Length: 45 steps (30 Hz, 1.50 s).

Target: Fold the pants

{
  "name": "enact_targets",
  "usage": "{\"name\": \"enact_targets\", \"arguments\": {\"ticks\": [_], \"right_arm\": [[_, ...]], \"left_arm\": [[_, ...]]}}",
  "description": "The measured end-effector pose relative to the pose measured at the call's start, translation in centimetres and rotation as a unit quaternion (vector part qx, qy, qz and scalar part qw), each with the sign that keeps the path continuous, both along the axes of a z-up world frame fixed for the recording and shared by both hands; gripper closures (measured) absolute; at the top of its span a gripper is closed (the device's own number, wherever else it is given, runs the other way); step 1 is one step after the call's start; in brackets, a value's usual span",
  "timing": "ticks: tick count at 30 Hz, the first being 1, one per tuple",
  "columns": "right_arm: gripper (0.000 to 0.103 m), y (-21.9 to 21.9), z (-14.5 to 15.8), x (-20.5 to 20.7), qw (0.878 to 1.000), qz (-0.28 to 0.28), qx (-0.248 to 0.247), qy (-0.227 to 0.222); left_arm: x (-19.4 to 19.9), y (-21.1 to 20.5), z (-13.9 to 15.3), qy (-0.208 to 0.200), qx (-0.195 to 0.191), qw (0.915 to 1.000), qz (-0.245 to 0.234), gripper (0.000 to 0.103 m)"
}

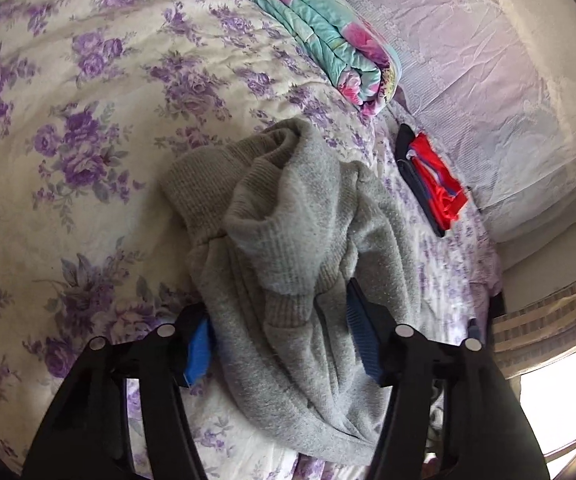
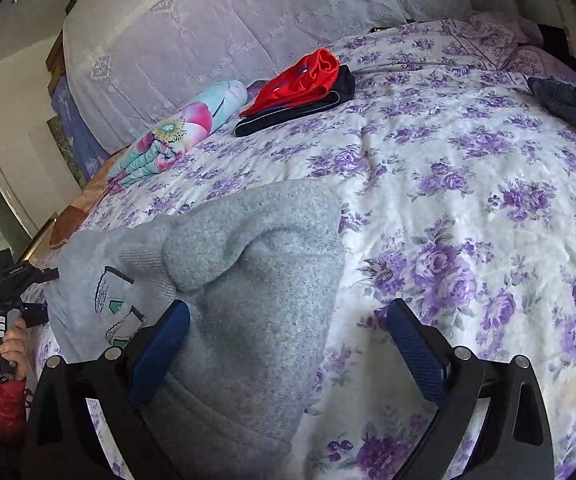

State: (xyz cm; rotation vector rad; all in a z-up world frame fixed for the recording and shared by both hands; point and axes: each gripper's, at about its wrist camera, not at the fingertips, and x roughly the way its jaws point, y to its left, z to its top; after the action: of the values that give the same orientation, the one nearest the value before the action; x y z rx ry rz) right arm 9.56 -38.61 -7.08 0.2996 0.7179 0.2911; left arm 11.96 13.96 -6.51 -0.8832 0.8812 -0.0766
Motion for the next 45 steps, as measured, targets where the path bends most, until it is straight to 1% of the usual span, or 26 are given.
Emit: {"name": "enact_targets", "arguments": {"ticks": [2, 4, 6, 7, 13, 15, 16, 18, 19, 20, 23, 24, 25, 26, 27, 29, 30, 33, 35, 36, 37, 39, 41, 42, 44, 45], "right_arm": [[0.004, -0.2, -0.1, 0.1, 1.000, 0.001, 0.009, 0.003], [0.004, -0.2, -0.1, 0.0, 1.000, 0.001, 0.011, 0.003], [0.004, -0.1, -0.2, 0.0, 1.000, 0.002, 0.012, 0.004], [0.004, -0.1, -0.2, 0.0, 1.000, 0.002, 0.013, 0.005], [0.004, -0.2, -0.3, 0.0, 1.000, 0.002, 0.017, 0.007], [0.004, -0.2, -0.3, 0.0, 1.000, 0.003, 0.018, 0.007], [0.004, -0.2, -0.3, 0.0, 1.000, 0.003, 0.019, 0.007], [0.004, -0.2, -0.3, 0.0, 1.000, 0.002, 0.019, 0.006], [0.004, -0.3, -0.2, 0.0, 1.000, -0.001, 0.018, 0.004], [0.004, -0.3, 0.0, -0.2, 1.000, -0.009, 0.015, -0.001], [0.004, -0.6, 2.4, -2.4, 0.997, -0.049, -0.017, -0.064], [0.004, -0.3, 3.3, -3.2, 0.994, -0.052, -0.040, -0.086], [0.004, 0.3, 4.0, -3.6, 0.992, -0.049, -0.069, -0.095], [0.003, 1.0, 4.1, -3.5, 0.990, -0.041, -0.099, -0.089], [0.003, 1.8, 3.6, -2.8, 0.989, -0.030, -0.133, -0.065], [0.004, 4.1, 0.8, -0.9, 0.979, 0.003, -0.202, 0.000], [0.004, 4.4, 0.1, -0.7, 0.979, 0.004, -0.205, 0.003], [0.004, 2.7, 0.8, -0.6, 0.989, 0.003, -0.147, 0.007], [0.004, 1.2, 1.5, -1.6, 0.992, -0.024, -0.124, -0.024], [0.004, 0.4, 2.0, -2.2, 0.992, -0.034, -0.119, -0.038], [0.004, -0.2, 2.3, -2.5, 0.991, -0.040, -0.116, -0.046], [0.004, -1.8, 2.8, -2.7, 0.990, -0.056, -0.115, -0.051], [0.004, -3.1, 2.7, -2.7, 0.990, -0.077, -0.112, -0.047], [0.004, -3.7, 2.5, -2.6, 0.990, -0.085, -0.101, -0.042], [0.004, -4.6, 2.1, -2.2, 0.994, -0.081, -0.070, -0.033], [0.004, -4.8, 1.9, -2.0, 0.995, -0.077, -0.062, -0.031]], "left_arm": [[-0.1, 1.0, -1.0, -0.008, -0.050, 0.9987, 0.002, 0.036], [-0.3, 1.9, -1.7, -0.022, -0.096, 0.9950, 0.013, 0.033], [0.0, 2.4, -2.0, -0.026, -0.122, 0.9921, 0.016, 0.030], [0.2, 2.4, -1.9, -0.024, -0.122, 0.9921, 0.014, 0.029], [0.9, 1.6, -1.5, -0.019, -0.089, 0.9958, 0.011, 0.031], [0.9, 1.5, -1.6, -0.008, -0.067, 0.9977, 0.012, 0.054], [0.9, 1.4, -1.6, -0.008, -0.062, 0.9980, 0.008, 0.057], [0.7, 1.3, -1.3, -0.014, -0.052, 0.9985, 0.004, 0.066], [0.5, 1.2, -0.9, -0.018, -0.043, 0.9989, 0.004, 0.067], [0.2, 1.0, -0.4, -0.024, -0.029, 0.9993, 0.004, 0.070], [-0.9, -0.8, 2.6, -0.051, 0.045, 0.9977, 0.001, 0.072], [-1.5, -1.7, 4.0, -0.066, 0.075, 0.9950, -0.002, 0.072], [-2.0, -2.5, 5.0, -0.080, 0.095, 0.9922, -0.005, 0.072], [-2.7, -3.6, 6.5, -0.100, 0.121, 0.9875, -0.008, 0.072], [-3.1, -4.4, 7.4, -0.113, 0.137, 0.9840, -0.010, 0.072], [-3.8, -6.6, 9.6, -0.144, 0.171, 0.9744, -0.023, 0.073], [-4.1, -7.6, 10.5, -0.156, 0.182, 0.9704, -0.031, 0.073], [-4.5, -11.3, 13.4, -0.190, 0.219, 0.9546, -0.069, 0.074], [-4.8, -13.6, 14.8, -0.206, 0.238, 0.9447, -0.093, 0.075], [-4.8, -15.4, 15.5, -0.216, 0.253, 0.9363, -0.111, 0.078], [-4.7, -16.8, 16.0, -0.221, 0.265, 0.9301, -0.126, 0.078], [-4.6, -20.9, 16.7, -0.234, 0.295, 0.9122, -0.161, 0.078], [-4.7, -24.4, 16.6, -0.244, 0.325, 0.8947, -0.185, 0.078], [-4.8, -27.1, 16.1, -0.250, 0.343, 0.8823, -0.204, 0.078], [-5.0, -31.8, 14.6, -0.254, 0.361, 0.8626, -0.247, 0.078], [-5.0, -33.7, 13.8, -0.254, 0.368, 0.8545, -0.264, 0.078]]}}
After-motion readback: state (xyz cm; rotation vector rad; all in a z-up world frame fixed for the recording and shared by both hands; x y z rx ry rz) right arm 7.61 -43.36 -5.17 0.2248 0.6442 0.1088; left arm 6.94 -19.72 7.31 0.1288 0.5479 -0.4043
